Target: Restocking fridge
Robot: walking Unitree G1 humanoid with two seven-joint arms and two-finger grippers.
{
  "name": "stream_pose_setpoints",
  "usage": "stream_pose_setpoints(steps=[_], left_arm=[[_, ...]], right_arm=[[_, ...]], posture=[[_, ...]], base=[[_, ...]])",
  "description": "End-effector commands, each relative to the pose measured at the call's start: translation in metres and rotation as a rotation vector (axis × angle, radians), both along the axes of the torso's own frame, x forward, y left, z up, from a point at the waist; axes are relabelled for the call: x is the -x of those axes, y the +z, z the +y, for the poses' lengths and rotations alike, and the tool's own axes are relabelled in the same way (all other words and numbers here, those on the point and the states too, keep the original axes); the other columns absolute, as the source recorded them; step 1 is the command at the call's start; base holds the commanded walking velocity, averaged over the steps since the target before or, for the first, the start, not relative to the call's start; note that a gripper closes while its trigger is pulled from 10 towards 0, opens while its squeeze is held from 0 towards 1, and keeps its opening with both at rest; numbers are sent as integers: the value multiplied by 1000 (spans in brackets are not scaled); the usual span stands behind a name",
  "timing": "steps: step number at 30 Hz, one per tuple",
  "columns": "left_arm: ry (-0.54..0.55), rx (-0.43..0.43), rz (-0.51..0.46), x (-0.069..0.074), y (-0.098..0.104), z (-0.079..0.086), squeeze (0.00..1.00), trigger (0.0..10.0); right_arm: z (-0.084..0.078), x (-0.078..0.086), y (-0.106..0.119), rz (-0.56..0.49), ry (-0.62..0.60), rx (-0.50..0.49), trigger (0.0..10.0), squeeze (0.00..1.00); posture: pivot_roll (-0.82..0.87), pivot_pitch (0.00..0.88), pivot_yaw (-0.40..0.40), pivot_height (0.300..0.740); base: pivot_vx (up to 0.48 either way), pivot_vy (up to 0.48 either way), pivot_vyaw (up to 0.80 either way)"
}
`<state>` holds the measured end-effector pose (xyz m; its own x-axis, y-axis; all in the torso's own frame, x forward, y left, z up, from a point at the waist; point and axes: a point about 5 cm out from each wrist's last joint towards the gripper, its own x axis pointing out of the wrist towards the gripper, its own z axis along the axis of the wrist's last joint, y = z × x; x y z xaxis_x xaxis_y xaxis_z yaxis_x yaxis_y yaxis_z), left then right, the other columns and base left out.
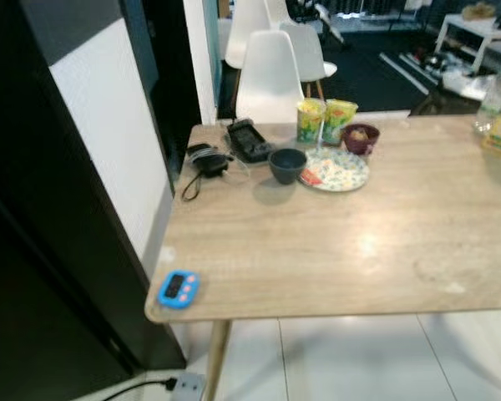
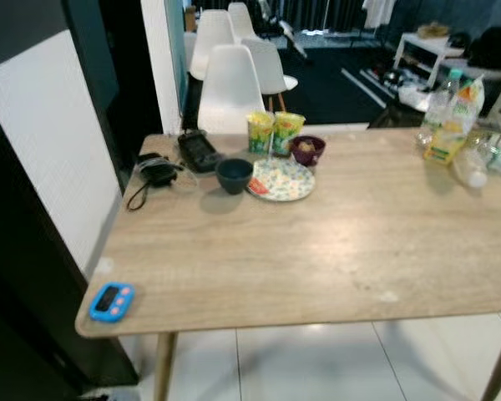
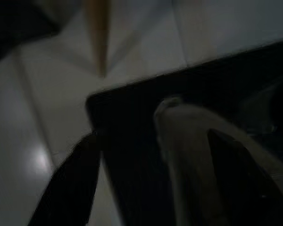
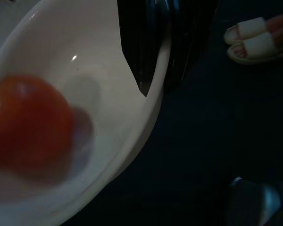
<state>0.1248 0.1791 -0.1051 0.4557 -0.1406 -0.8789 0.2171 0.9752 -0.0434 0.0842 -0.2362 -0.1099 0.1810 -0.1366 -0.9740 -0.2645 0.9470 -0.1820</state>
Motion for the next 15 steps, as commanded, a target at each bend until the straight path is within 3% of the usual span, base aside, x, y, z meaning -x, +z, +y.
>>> stream_pose_setpoints(steps=[1,15], left_arm=[[-10,5,63,14,-5,-2,0,10000],[-14,9,66,15,-5,-3,0,10000]], right_arm=[[-6,2,1,2,4,18,10000,0],[-6,3,1,4,6,17,10000,0]], posture=[[36,0,-51,740],[38,0,-54,740]], base=[[0,-465,0],[0,-465,0]])
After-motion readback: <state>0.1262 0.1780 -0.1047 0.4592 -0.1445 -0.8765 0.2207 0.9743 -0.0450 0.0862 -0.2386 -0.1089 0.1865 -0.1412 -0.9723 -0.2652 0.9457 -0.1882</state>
